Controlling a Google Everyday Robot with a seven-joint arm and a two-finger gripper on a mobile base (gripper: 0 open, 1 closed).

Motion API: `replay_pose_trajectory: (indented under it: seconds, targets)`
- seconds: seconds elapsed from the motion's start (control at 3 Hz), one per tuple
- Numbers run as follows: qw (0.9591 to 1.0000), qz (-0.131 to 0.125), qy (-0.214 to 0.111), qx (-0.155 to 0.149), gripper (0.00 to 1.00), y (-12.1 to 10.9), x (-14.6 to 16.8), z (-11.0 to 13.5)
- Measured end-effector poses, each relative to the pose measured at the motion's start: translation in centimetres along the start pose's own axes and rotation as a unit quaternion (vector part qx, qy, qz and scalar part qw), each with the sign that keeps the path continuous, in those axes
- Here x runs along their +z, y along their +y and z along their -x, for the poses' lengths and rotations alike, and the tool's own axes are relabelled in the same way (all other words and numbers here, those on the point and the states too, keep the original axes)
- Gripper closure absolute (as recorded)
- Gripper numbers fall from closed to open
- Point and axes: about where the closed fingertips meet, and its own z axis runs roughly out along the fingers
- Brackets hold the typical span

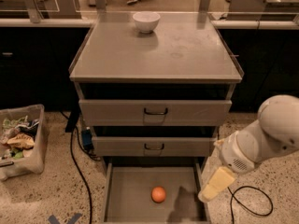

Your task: Pick orange from bottom drawer and place on counter

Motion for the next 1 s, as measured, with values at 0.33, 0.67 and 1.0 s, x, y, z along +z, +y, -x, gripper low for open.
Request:
replay_pose_trajectory:
  seconds: [0.33, 0.67, 1.0]
  targets:
    - [0.9991, 0.012, -0.029, 0.029, 0.00, 0.5, 5.7, 0.1]
    - [0.9981, 0.014, -0.036, 0.048, 0.00, 0.5, 9.7, -0.2]
    - [0.9981, 0.014, -0.036, 0.048, 0.00, 0.5, 9.7, -0.3]
